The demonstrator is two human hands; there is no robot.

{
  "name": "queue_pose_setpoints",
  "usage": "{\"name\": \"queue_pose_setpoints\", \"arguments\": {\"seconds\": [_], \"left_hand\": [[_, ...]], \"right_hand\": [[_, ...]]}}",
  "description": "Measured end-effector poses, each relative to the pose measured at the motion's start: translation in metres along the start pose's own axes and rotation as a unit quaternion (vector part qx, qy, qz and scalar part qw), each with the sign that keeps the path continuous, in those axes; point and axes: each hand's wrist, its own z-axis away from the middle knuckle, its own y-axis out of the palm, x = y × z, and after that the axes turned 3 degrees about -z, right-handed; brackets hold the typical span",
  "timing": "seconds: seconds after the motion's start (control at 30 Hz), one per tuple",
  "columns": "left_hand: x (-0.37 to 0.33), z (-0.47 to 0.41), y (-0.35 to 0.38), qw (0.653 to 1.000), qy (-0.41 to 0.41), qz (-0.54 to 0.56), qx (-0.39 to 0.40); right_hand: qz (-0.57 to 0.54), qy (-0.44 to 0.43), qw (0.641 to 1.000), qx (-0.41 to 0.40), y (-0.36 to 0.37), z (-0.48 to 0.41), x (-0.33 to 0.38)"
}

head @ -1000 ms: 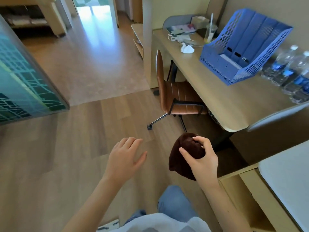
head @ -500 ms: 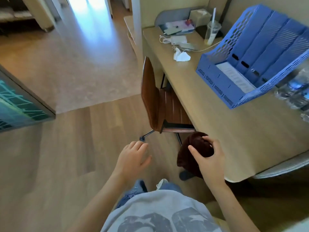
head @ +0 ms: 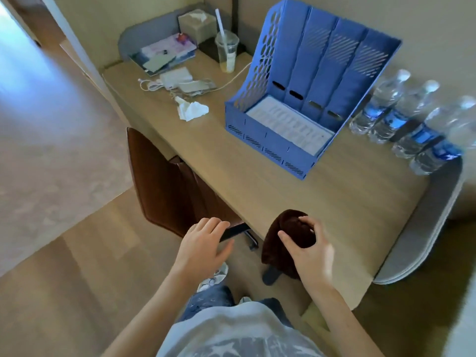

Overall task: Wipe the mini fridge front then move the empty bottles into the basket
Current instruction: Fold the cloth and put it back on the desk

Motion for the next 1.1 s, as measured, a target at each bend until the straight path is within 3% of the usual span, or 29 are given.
{"name": "queue_pose_setpoints", "arguments": {"seconds": [0.27,0.5,0.87,1.0,1.1], "left_hand": [[0.050,-0.128,-0.016,0.984,0.172,0.003,0.037],[0.079,-0.195,-0.011,0.973,0.223,0.017,0.051],[0.079,-0.212,0.033,0.969,0.169,0.053,0.171],[0.068,-0.220,0.046,0.959,0.087,0.143,0.227],[0.055,-0.232,0.054,0.929,0.005,0.238,0.285]], "right_hand": [[-0.001,0.060,0.992,-0.107,0.053,-0.047,0.020],[0.021,0.111,0.987,-0.117,0.108,-0.103,0.020],[0.137,0.118,0.983,-0.033,0.137,-0.135,-0.007],[0.134,0.169,0.976,-0.026,0.120,-0.129,-0.003],[0.091,0.200,0.975,-0.023,0.108,-0.125,0.000]]}}
